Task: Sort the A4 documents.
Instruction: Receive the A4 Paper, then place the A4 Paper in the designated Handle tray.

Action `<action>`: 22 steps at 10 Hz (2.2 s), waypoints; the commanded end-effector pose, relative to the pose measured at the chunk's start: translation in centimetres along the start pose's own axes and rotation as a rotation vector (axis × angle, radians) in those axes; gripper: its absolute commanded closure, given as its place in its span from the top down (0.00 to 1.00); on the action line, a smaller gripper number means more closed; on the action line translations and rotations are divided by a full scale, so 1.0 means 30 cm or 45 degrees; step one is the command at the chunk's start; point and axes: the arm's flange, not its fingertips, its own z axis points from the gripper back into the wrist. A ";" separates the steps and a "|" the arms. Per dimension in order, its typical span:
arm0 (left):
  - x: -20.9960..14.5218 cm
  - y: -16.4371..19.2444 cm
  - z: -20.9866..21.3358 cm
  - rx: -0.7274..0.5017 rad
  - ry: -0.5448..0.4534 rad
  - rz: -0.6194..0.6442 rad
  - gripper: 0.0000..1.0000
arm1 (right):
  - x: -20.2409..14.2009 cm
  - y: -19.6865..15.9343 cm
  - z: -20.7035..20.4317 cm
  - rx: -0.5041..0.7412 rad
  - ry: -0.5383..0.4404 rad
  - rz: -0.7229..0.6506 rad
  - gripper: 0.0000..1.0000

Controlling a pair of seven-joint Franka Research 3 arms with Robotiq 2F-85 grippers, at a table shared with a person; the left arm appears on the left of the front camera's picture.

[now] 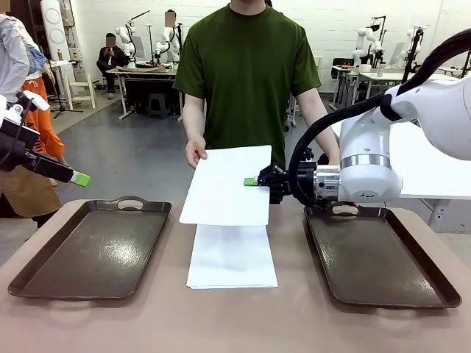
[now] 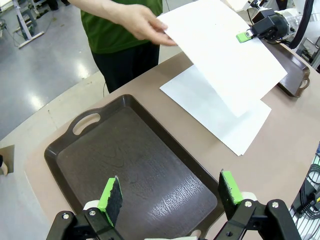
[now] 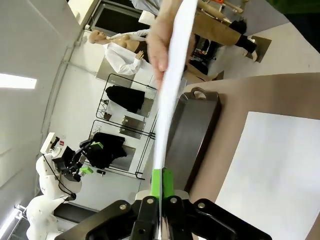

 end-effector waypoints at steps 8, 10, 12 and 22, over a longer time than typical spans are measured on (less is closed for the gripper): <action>-0.007 0.009 -0.001 -0.015 -0.007 -0.012 1.00 | 0.002 0.002 0.000 -0.001 0.003 0.004 0.00; -0.007 0.009 -0.001 -0.015 -0.007 -0.012 1.00 | 0.002 0.002 0.000 -0.001 0.003 0.004 0.00; -0.007 0.009 -0.001 -0.015 -0.007 -0.012 1.00 | 0.002 0.002 0.000 -0.001 0.003 0.004 0.00; -0.007 0.009 -0.001 -0.015 -0.007 -0.012 1.00 | 0.010 -0.016 0.447 -0.018 0.066 0.034 0.01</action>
